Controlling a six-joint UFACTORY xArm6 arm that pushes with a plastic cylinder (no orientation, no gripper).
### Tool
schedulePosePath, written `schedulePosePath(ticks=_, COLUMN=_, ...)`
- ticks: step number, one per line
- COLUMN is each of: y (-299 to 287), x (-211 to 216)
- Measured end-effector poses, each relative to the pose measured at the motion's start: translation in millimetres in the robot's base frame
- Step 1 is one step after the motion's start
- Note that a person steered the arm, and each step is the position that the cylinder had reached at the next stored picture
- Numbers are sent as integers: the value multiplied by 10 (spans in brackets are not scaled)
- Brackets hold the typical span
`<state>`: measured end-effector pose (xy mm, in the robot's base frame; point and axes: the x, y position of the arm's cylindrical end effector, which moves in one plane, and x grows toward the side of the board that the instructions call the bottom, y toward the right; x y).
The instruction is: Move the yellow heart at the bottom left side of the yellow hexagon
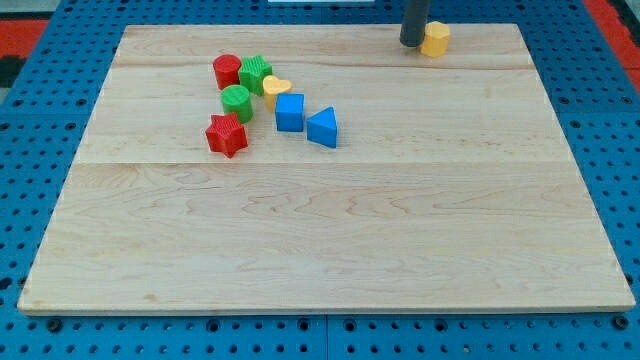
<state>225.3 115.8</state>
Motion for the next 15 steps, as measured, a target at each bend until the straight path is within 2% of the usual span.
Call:
schedulePosePath(ticks=1, y=-107, x=134)
schedulePosePath(ticks=2, y=-400, x=637)
schedulePosePath(ticks=3, y=-1109, x=1086)
schedulePosePath(ticks=4, y=-1940, x=1185)
schedulePosePath(ticks=5, y=-2425, x=1367)
schedulePosePath(ticks=6, y=-2748, x=1369)
schedulePosePath(ticks=8, y=-2221, x=857)
schedulePosePath(ticks=10, y=-1462, x=866)
schedulePosePath(ticks=12, y=-658, x=558)
schedulePosePath(ticks=13, y=-1124, x=516)
schedulePosePath(ticks=14, y=-774, x=37)
schedulePosePath(ticks=15, y=-219, x=-8)
